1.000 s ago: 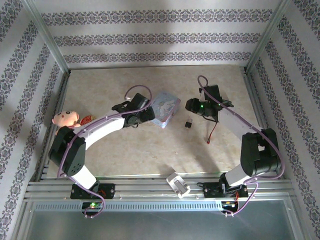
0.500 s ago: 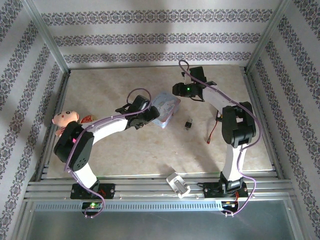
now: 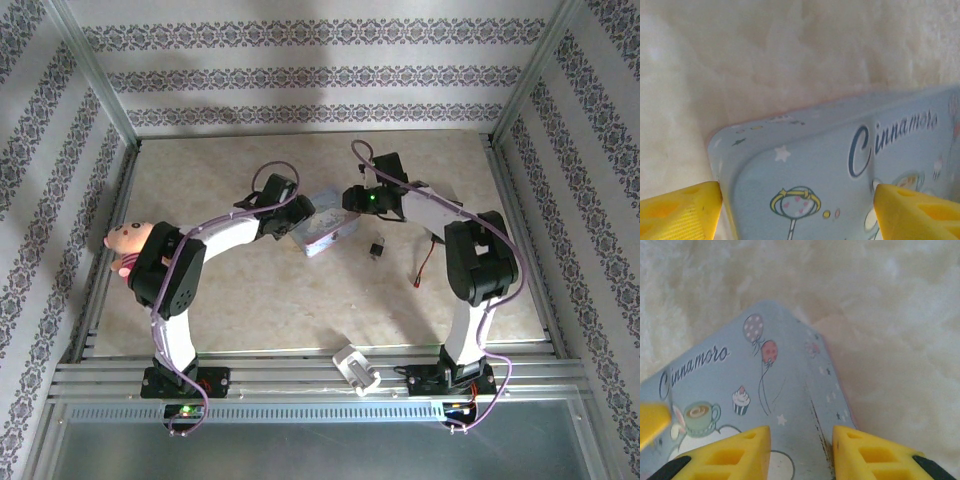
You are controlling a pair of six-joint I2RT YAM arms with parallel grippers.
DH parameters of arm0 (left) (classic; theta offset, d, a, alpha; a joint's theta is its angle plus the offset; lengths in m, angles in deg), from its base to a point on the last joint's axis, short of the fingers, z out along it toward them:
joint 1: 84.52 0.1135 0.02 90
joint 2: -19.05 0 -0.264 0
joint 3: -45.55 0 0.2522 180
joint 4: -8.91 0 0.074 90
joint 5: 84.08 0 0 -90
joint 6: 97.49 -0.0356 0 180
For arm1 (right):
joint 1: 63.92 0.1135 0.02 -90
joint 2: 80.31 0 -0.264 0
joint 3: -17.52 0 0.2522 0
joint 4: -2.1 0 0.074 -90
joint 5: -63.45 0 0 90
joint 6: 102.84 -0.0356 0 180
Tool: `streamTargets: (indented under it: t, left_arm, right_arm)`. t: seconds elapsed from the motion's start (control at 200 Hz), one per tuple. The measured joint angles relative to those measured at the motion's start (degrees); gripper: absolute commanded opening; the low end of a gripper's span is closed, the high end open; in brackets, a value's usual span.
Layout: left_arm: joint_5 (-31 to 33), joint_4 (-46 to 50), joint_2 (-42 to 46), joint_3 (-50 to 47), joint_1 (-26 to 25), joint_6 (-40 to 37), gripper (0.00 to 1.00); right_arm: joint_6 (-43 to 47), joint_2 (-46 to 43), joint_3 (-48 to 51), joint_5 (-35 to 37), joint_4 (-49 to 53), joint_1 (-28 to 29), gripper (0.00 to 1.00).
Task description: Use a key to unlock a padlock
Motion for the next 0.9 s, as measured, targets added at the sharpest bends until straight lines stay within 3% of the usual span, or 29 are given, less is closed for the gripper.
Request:
streamTargets:
  t: [0.3,0.505,0.525,0.55,0.57,0.745,0.904]
  left_arm:
    - [-2.25,0.09,-4.42,7.63,3.52,-4.28,0.87]
    - [-2.73,0.17,-2.14,5.38,3.63,-6.34,0.98]
    - [-2.54,0.20,-1.29,4.42,3.69,-6.58,1.00]
    - [-2.21,0.42,-0.09,3.32,3.80,-7.13,0.99]
    - [-1.86,0.66,1.07,2.38,3.89,-7.48,0.99]
    - [5.68,1.55,13.92,-5.42,4.81,-15.13,0.99]
    - [14.29,-4.52,28.61,-17.42,5.03,-27.30,0.99]
  right_arm:
    - [-8.66,-8.61,12.61,3.04,-3.82,4.46,0.45]
    - [-9.81,-16.44,16.41,7.37,-2.91,2.80,0.49]
    - [-9.79,-17.40,16.79,7.76,-2.91,2.43,0.51]
    - [-9.84,-18.93,17.38,8.33,-2.93,1.88,0.67]
    - [-9.92,-20.26,17.92,8.79,-2.86,1.44,0.73]
    - [-7.78,-32.87,24.15,13.07,-2.56,-2.32,0.97]
    - [-2.62,-44.39,31.04,20.09,-2.03,-4.24,0.98]
